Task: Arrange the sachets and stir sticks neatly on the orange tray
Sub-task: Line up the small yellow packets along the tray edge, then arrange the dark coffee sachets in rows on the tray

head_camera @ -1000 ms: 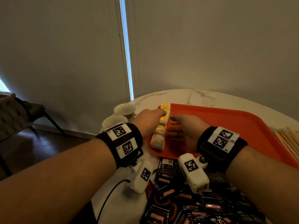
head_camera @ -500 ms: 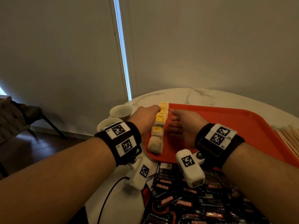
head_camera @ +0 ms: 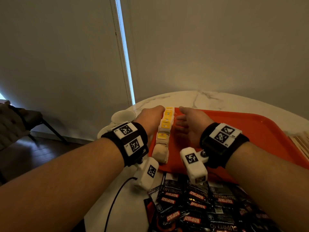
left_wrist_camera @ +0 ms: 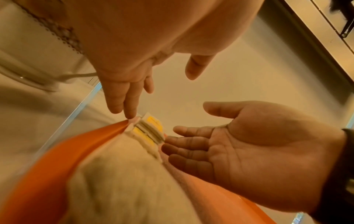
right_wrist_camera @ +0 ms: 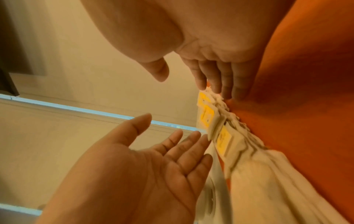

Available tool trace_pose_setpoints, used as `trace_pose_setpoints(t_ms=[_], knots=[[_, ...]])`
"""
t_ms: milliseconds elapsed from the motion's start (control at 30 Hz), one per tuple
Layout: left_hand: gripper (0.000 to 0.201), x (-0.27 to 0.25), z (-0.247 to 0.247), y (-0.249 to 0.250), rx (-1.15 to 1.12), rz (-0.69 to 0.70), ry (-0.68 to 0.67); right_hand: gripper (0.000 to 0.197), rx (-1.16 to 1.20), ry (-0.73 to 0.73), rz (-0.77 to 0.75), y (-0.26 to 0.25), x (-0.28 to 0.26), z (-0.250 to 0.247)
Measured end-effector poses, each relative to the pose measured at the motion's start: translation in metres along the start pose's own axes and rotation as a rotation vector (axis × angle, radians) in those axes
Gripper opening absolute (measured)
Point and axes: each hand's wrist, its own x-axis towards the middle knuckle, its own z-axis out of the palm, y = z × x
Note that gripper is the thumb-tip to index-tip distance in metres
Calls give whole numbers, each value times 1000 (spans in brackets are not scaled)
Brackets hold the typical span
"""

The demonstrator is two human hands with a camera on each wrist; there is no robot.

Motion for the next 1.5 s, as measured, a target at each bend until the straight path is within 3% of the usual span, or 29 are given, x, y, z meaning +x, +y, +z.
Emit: trace_pose_setpoints(t_ms=[167, 300, 633, 933, 1000, 1133, 1333, 1500], knots=[[26, 8, 6, 2, -34, 9, 11, 44, 24, 29, 16, -11, 15, 1], [21, 17, 12, 2, -49, 12, 42, 42, 82, -44, 61, -7, 26, 6], [24, 25, 5, 4, -56, 17, -8, 60, 72, 11, 36, -25, 49, -3], [18, 30, 6, 0, -84, 49, 21, 64, 47, -50, 71, -38, 65, 1], [32, 27, 5, -2, -116, 95, -1, 68, 35, -27, 65, -39, 65, -6], [46, 5, 4, 3, -52, 175, -4, 57, -145, -7, 6, -43, 40, -24], [21, -52, -2, 6, 120, 478, 151, 34, -575, -171, -128, -38, -50, -32], [14, -107, -24, -25, 226, 528, 45, 35, -1061, -301, -180, -13, -119, -38]])
